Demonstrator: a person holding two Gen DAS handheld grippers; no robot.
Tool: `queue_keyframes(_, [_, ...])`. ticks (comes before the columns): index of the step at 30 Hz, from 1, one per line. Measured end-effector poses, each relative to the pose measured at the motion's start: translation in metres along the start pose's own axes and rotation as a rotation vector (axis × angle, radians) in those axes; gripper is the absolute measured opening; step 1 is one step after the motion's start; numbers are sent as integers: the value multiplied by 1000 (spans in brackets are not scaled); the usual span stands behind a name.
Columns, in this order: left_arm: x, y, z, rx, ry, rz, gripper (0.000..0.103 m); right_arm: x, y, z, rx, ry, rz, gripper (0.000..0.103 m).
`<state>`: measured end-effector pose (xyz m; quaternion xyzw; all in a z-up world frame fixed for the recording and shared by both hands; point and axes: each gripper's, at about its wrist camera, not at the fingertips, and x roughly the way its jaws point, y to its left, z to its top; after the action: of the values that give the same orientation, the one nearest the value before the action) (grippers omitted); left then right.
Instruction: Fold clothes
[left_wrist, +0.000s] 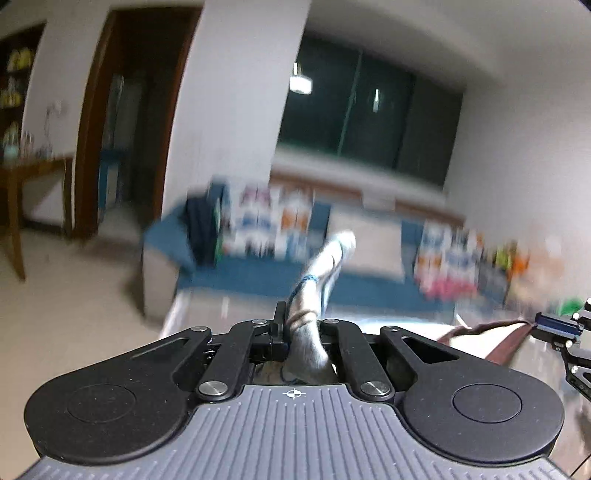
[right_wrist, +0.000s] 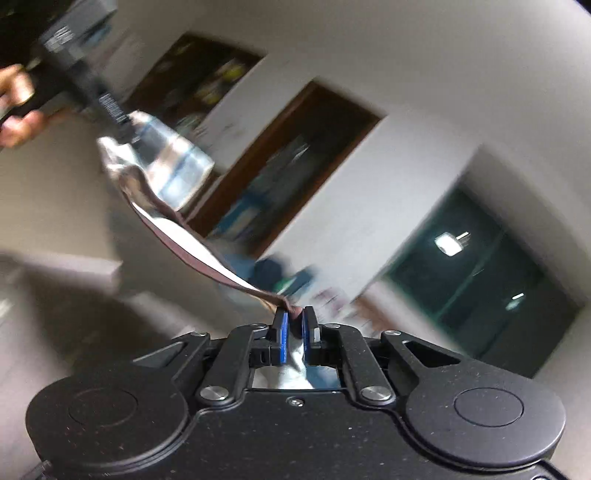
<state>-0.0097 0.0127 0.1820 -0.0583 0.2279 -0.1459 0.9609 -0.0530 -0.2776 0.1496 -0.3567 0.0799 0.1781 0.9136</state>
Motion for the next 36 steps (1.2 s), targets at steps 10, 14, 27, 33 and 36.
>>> queue_keyframes(10, [-18, 40, -166, -3, 304, 124, 10, -22, 145, -86, 14, 216, 389, 8])
queue_keyframes(14, [-42, 50, -174, -5, 260, 151, 31, -1, 114, -83, 82, 214, 348, 11])
queue_keyframes(27, [-54, -2, -173, 247, 166, 140, 52, 108, 52, -108, 178, 360, 185, 22])
queue_keyframes(33, [-26, -29, -175, 371, 190, 101, 53, 134, 54, -116, 196, 376, 168, 22])
queue_keyframes(36, [-14, -36, -178, 398, 215, 81, 53, 139, 52, -116, 222, 375, 161, 20])
